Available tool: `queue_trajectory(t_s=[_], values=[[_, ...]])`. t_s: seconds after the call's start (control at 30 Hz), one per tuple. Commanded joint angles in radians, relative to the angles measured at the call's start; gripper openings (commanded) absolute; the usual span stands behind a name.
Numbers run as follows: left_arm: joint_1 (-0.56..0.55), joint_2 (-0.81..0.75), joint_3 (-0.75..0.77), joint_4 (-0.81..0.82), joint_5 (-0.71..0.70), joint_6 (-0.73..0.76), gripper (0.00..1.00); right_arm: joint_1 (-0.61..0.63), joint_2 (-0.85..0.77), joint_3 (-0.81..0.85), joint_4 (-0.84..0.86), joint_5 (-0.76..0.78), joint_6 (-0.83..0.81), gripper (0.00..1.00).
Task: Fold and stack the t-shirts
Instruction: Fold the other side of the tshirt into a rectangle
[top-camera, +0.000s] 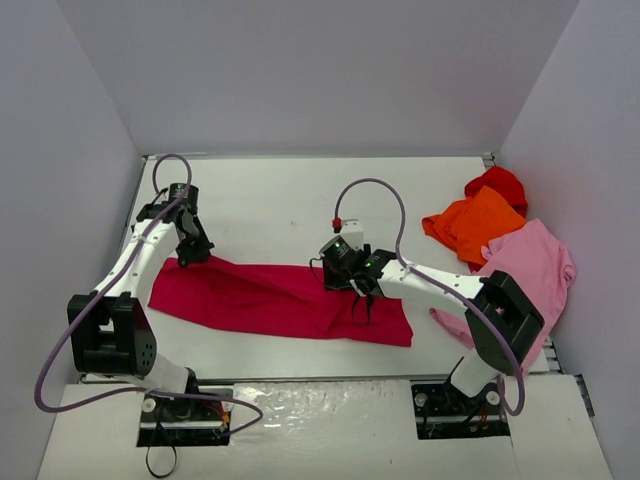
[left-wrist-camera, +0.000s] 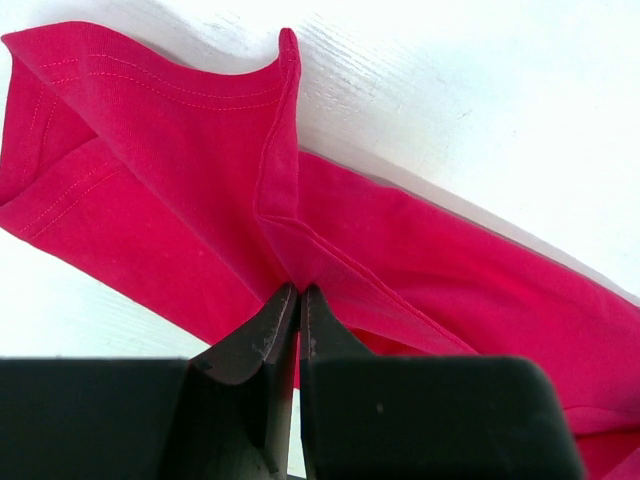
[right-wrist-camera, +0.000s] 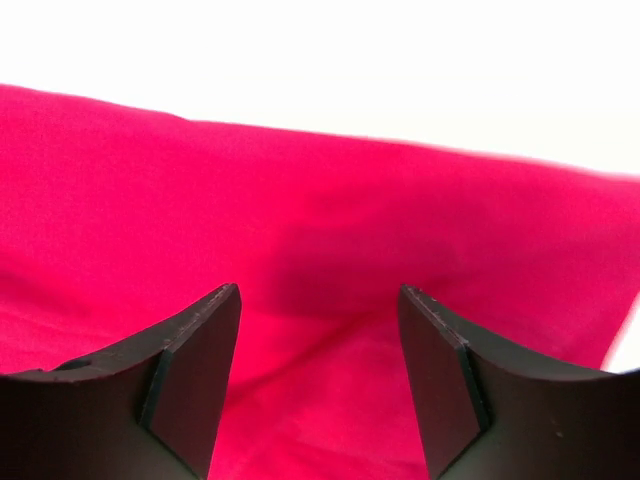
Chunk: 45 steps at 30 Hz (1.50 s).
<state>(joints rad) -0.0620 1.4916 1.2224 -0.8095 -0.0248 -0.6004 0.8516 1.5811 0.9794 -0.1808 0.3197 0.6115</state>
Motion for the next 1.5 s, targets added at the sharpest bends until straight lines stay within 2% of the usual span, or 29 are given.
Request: queue_trajectory(t_s=[0.0, 0.03, 0.13, 0.3, 0.5, 0.6, 0.77, 0.9, 1.4, 1.47], values=[[-0.004, -0.045, 0.032, -0.012, 0.01, 0.023, 0.0, -0.006, 0.023, 0.08, 0.035, -0.023, -0.074, 0.57], [-0.004, -0.042, 0.032, -0.012, 0.014, 0.024, 0.0, -0.009, 0.029, 0.083, 0.032, -0.026, -0.076, 0.55], [-0.004, -0.039, 0.037, -0.01, 0.017, 0.027, 0.0, -0.032, 0.051, 0.092, 0.027, -0.038, -0.097, 0.6], [-0.002, -0.032, 0.039, -0.003, 0.025, 0.026, 0.0, -0.093, 0.098, 0.116, 0.025, -0.084, -0.132, 0.6], [-0.002, -0.025, 0.043, -0.005, 0.02, 0.032, 0.0, -0.098, 0.068, 0.078, 0.015, -0.149, -0.126, 0.58], [-0.003, -0.018, 0.045, -0.002, 0.025, 0.032, 0.0, -0.081, 0.021, 0.012, 0.006, -0.171, -0.094, 0.53], [-0.004, -0.005, 0.04, 0.017, 0.054, 0.022, 0.0, -0.008, -0.081, -0.049, -0.025, -0.172, -0.006, 0.52], [-0.006, -0.002, 0.033, 0.031, 0.07, 0.016, 0.0, 0.063, -0.103, -0.059, -0.052, -0.154, 0.047, 0.52], [-0.006, -0.002, 0.029, 0.014, 0.048, 0.039, 0.0, 0.098, -0.004, -0.016, -0.048, -0.125, 0.053, 0.52], [-0.007, 0.003, 0.024, 0.022, 0.062, 0.035, 0.0, 0.098, 0.008, -0.021, -0.046, -0.125, 0.054, 0.48]])
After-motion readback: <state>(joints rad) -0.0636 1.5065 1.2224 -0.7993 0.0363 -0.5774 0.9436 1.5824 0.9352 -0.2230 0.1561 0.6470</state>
